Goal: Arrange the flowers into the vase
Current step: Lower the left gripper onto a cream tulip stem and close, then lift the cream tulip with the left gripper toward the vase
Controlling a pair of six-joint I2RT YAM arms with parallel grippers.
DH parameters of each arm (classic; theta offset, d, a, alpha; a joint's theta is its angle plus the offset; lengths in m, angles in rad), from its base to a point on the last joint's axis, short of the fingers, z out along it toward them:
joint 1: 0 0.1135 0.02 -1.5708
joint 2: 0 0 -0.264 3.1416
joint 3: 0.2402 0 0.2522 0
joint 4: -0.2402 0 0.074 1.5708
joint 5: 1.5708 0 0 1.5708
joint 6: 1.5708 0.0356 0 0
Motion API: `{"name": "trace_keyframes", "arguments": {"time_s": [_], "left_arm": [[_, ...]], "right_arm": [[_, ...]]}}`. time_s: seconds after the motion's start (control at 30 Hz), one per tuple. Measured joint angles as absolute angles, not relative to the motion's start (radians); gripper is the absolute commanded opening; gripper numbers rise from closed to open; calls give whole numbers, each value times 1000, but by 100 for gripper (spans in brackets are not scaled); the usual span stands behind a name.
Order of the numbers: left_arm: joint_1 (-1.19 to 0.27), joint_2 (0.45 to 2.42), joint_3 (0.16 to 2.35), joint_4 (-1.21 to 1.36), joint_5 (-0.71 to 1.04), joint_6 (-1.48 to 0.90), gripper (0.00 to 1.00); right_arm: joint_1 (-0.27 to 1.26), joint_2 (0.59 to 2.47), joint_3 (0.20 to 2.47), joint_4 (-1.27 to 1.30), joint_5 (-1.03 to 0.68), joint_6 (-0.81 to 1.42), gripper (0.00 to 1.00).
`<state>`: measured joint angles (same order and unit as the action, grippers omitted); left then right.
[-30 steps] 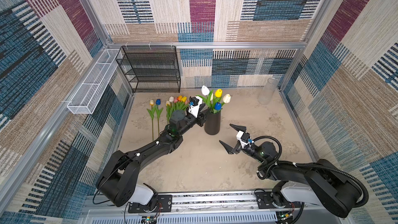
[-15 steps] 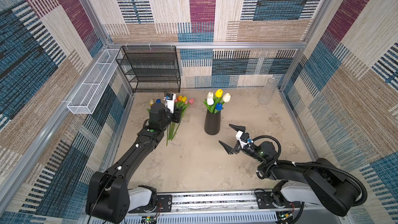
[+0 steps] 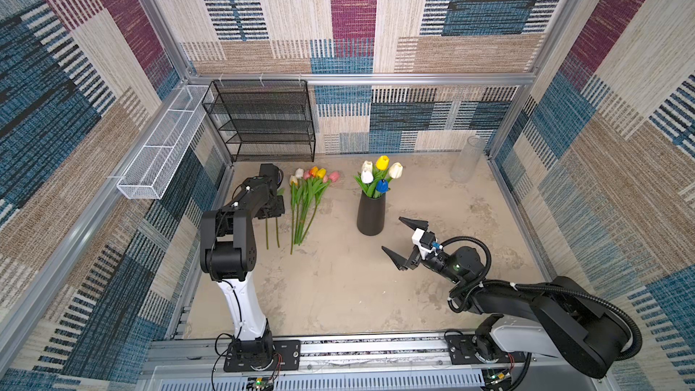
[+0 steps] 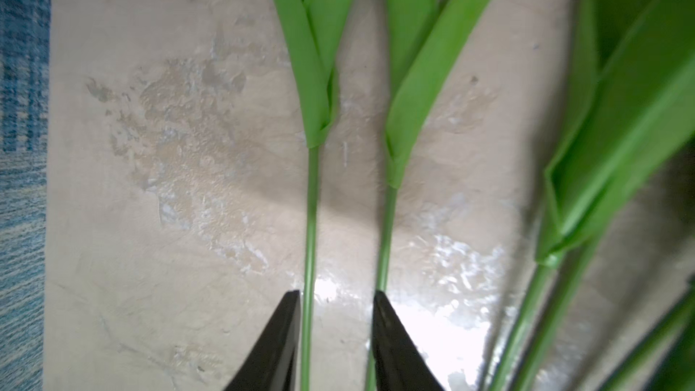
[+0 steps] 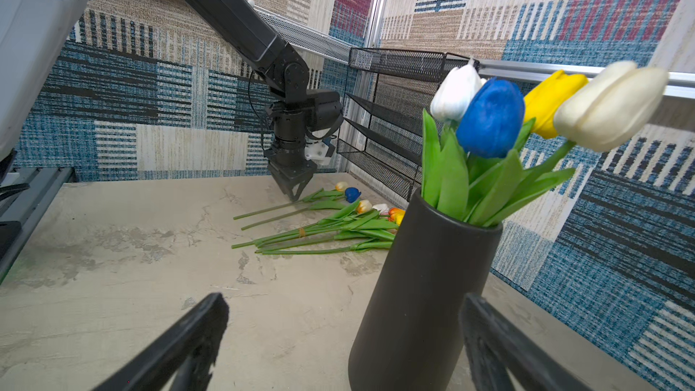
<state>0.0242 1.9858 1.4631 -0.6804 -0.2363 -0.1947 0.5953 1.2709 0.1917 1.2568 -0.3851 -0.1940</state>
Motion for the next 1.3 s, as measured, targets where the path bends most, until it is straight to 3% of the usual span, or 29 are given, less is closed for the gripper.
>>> {"name": "trace_keyframes", "arguments": {"time_s": [0.47, 0.73, 0.8, 0.97, 1.3], "left_arm": [[88, 2135, 1597, -711, -195, -128, 36], [94, 2175, 1639, -686, -159, -120, 3], [102, 2165, 1629, -677, -142, -126, 0], [111, 2069, 1493, -646, -125, -156, 0], [106, 1657, 1093, -501, -43, -279, 0]], "right_arm": [[595, 1266, 192, 1256, -385, -192, 100], [595, 1256, 192, 1251, -384, -192, 100], [595, 1256, 192, 1250, -384, -192, 100], [595, 1260, 192, 1249, -383, -192, 100], [595, 1242, 189, 1249, -382, -192, 100]]}}
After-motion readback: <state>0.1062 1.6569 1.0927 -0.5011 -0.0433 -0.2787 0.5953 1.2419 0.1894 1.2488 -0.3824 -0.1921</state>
